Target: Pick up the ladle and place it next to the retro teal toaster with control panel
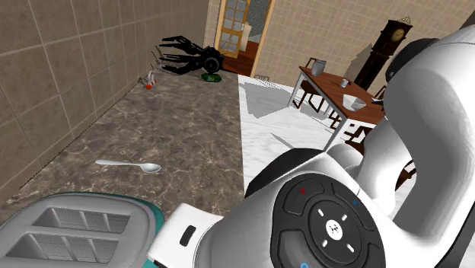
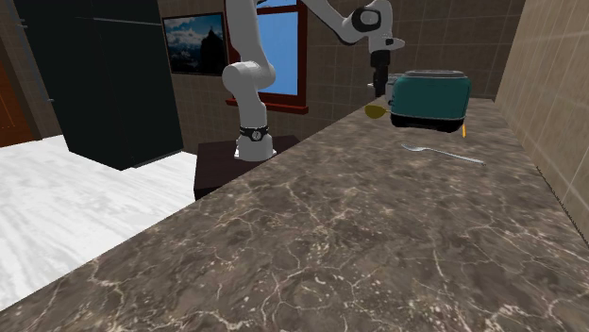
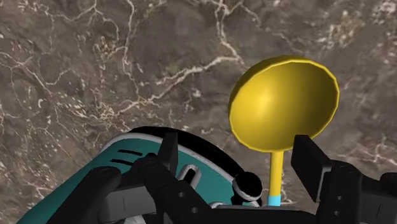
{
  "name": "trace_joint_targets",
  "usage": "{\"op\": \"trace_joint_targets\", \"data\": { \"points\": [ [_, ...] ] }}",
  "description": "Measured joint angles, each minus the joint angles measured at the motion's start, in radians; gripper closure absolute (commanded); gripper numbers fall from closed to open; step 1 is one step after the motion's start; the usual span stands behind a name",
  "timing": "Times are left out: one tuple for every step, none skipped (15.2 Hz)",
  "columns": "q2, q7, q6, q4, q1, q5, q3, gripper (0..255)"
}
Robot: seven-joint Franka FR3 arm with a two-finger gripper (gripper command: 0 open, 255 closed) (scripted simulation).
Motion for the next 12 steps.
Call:
{"op": "trace_joint_targets", "data": {
  "points": [
    [-0.002,-0.006,-0.014,0.007,-0.002,0.005,-0.004,255],
    [-0.007,-0.013,-0.026,0.014,-0.003,0.01,-0.007,255],
    [-0.014,-0.019,-0.039,0.02,-0.002,0.016,-0.01,255],
    [-0.021,-0.024,-0.05,0.027,-0.001,0.021,-0.011,255],
    [-0.025,-0.031,-0.063,0.033,0.001,0.029,-0.012,255],
    [-0.024,-0.036,-0.074,0.042,0.002,0.033,-0.011,255],
    [-0.032,-0.045,-0.085,0.045,0.003,0.041,-0.014,255],
    [-0.039,-0.053,-0.096,0.051,0.004,0.047,-0.015,255],
    [-0.039,-0.053,-0.096,0.051,0.004,0.047,-0.015,0],
    [-0.039,-0.053,-0.096,0.051,0.004,0.047,-0.015,0],
    [-0.038,-0.072,-0.074,0.036,0.003,0.071,-0.026,0],
    [-0.038,-0.107,-0.038,0.008,0.002,0.112,-0.044,0]
  ]
}}
